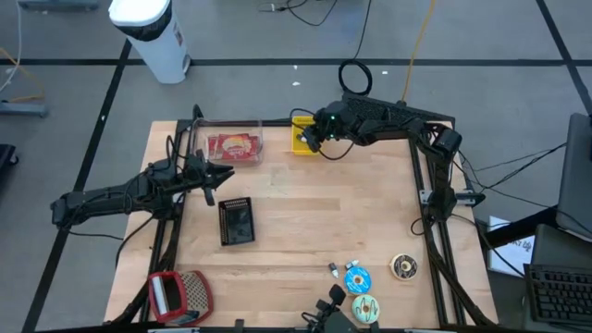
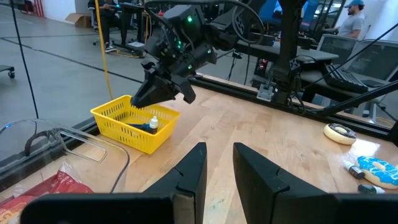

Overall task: Pick & Place Food Item
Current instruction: Put the blue food coloring bottle into the yellow bin, then put the brown food coloring bottle into the yellow bin

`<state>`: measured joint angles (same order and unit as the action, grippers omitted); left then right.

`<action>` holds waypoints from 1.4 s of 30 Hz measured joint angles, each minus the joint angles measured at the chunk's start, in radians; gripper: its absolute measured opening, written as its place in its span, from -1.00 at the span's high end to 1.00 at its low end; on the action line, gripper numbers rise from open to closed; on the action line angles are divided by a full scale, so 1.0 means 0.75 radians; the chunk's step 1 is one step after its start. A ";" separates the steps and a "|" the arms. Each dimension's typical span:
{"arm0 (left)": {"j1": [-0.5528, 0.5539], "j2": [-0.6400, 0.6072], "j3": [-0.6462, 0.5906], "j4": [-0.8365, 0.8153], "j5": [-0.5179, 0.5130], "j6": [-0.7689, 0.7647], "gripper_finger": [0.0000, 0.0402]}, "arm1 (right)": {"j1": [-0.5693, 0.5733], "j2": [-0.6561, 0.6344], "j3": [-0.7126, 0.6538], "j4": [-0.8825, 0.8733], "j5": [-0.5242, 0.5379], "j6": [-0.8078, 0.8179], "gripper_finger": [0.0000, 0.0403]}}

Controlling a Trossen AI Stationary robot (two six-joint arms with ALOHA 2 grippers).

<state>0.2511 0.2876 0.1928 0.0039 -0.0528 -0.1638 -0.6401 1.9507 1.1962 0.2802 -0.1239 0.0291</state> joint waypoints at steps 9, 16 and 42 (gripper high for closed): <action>0.000 0.000 0.000 0.000 0.000 0.000 0.61 | 0.000 0.000 -0.028 0.000 0.099 0.015 0.34; 0.000 0.000 0.000 0.000 0.000 0.000 0.61 | 0.020 -0.034 -0.030 -0.022 0.093 0.015 0.10; 0.000 0.000 0.000 0.000 0.000 0.000 0.61 | 1.032 -0.654 -0.030 -0.970 0.031 0.115 0.14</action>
<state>0.2508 0.2878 0.1928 0.0036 -0.0528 -0.1638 0.1342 1.4601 1.1740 -0.4476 -0.1008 0.1150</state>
